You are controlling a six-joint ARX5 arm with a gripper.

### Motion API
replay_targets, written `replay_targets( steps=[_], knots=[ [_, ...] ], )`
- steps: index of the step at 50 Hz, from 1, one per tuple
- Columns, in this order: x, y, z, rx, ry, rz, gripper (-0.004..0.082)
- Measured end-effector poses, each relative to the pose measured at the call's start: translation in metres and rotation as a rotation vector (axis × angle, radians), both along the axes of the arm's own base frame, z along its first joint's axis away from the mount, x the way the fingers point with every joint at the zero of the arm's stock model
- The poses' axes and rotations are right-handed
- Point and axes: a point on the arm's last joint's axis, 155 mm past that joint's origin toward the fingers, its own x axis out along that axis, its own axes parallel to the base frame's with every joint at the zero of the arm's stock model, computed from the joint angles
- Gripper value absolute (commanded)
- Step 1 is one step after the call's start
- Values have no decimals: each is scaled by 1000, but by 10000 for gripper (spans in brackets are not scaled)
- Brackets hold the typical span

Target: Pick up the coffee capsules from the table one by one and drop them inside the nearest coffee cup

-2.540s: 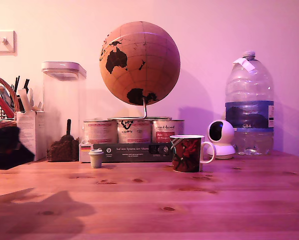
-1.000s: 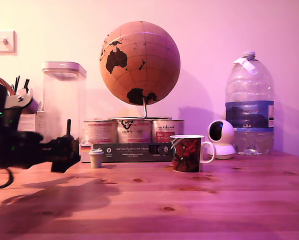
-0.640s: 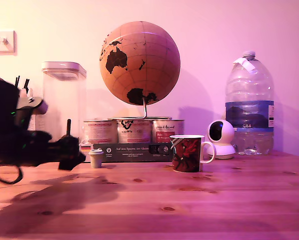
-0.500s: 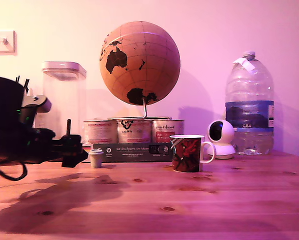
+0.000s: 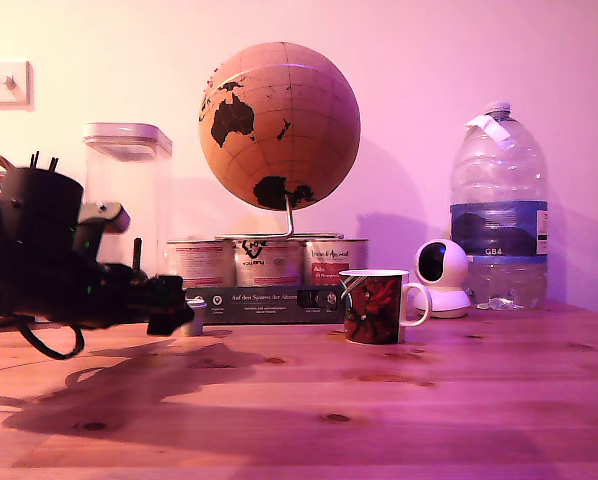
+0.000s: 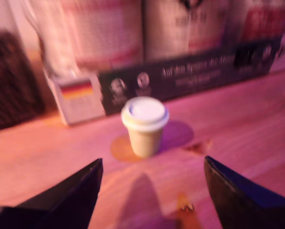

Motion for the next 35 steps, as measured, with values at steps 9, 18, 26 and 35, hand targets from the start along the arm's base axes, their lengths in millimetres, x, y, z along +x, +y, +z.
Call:
replay_targets(
  steps=[9,18,26,35],
  knots=[
    [12,-4,10,-3,-8,-4,609],
    [25,-10,19,-13,-36,-16,609],
    [28,-11,1,0,5,-19,608],
    [31,-13,-3,9,33,-28,608]
  ],
)
